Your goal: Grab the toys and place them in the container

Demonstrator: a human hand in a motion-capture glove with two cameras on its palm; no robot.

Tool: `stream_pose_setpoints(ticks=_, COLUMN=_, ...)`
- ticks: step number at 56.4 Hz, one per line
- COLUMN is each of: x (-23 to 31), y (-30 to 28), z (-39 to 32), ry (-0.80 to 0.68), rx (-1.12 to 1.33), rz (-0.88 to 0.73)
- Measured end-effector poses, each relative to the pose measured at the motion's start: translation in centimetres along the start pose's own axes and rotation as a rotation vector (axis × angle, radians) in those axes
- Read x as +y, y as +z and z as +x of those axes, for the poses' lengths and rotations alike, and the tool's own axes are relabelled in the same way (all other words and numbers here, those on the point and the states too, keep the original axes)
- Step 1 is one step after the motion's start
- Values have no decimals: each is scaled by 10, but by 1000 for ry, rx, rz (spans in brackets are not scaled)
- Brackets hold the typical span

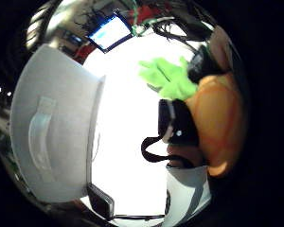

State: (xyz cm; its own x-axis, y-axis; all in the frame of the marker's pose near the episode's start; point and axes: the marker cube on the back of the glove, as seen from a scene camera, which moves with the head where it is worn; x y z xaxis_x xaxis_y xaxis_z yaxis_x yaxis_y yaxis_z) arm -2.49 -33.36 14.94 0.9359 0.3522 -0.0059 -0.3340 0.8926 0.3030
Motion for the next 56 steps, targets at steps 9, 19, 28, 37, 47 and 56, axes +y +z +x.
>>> stream_pose_setpoints(ticks=9, x=31, y=-112, z=-31, ry=-100, rx=-249, rz=317)
stream_pose_setpoints(ticks=19, x=38, y=-253, z=-114, ry=-268, rx=-424, rz=476)
stream_pose_setpoints(ticks=28, x=17, y=-315, z=-211, ry=-491, rx=-506, rz=410)
stream_pose_setpoints(ticks=37, x=-6, y=-309, z=-287, ry=-497, rx=-449, rz=328)
stream_pose_setpoints(ticks=47, x=-21, y=-274, z=-301, ry=-493, rx=-408, rz=147)
stream_pose_setpoints(ticks=56, x=-12, y=-273, z=-263, ry=-486, rx=-430, rz=110)
